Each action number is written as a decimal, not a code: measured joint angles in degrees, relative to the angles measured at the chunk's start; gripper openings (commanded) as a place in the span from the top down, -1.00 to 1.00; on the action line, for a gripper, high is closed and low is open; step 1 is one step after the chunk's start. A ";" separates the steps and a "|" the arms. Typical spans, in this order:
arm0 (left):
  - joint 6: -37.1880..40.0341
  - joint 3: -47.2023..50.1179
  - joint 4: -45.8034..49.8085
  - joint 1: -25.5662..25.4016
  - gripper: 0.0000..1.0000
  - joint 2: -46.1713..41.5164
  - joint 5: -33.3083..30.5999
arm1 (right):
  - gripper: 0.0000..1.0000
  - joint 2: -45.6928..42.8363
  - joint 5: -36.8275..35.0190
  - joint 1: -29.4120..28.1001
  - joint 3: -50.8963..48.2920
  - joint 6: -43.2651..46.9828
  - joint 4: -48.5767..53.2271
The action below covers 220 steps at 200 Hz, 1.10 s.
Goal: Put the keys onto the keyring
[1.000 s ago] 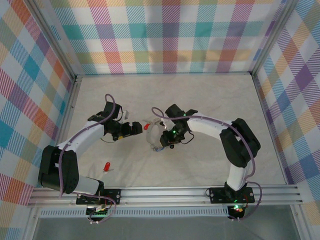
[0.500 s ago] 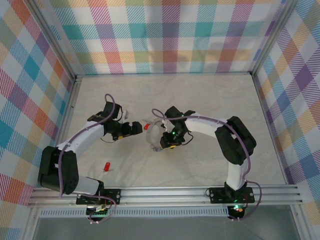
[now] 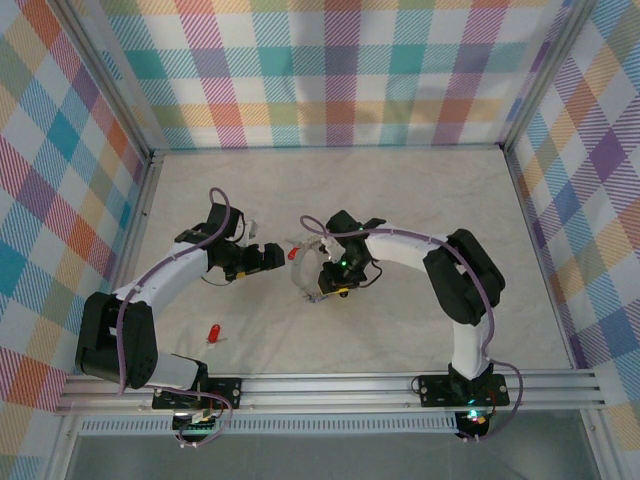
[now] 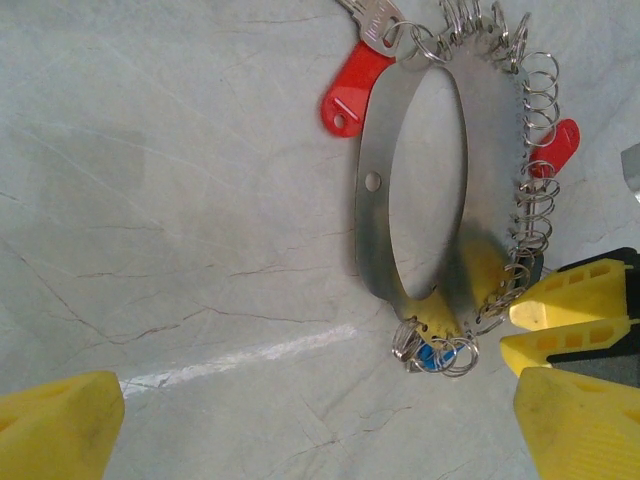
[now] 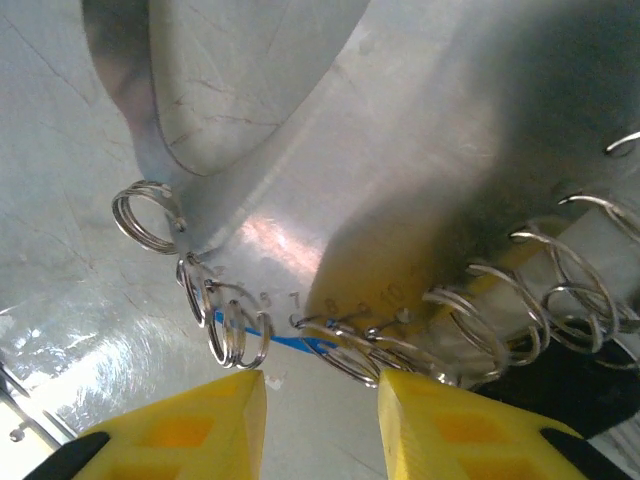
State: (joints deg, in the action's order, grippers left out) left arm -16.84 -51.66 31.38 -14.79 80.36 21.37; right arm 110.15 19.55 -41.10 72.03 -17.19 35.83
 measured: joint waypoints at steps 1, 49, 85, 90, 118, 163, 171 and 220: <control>-0.02 0.00 0.00 0.00 -1.00 0.00 0.02 | 0.29 0.02 0.00 0.00 0.00 0.02 0.00; 0.00 0.00 0.00 0.00 -1.00 0.00 0.02 | 0.26 0.13 -0.04 0.00 0.04 0.02 0.11; 0.00 0.00 0.02 0.00 -1.00 0.00 0.00 | 0.30 0.13 0.68 0.00 0.04 0.33 0.22; 0.00 0.00 0.00 0.00 -1.00 0.00 0.02 | 0.30 0.13 0.94 0.00 0.04 0.55 0.22; 0.00 0.00 0.00 0.00 -1.00 0.00 0.00 | 0.32 0.42 2.38 0.00 0.04 1.62 0.20; 0.00 0.00 0.00 0.00 -1.00 0.00 0.02 | 0.30 0.50 2.75 0.00 0.04 2.64 0.22; -0.02 0.00 0.00 0.00 -1.00 0.00 0.02 | 0.32 0.50 2.40 0.00 0.04 2.67 0.24; 0.00 0.00 -0.02 0.00 -1.00 0.00 0.04 | 0.40 0.81 0.26 0.00 0.44 2.91 1.66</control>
State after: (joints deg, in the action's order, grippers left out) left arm -16.84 -51.66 31.35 -14.79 80.36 21.41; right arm 110.96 19.81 -41.10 72.47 -14.28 37.50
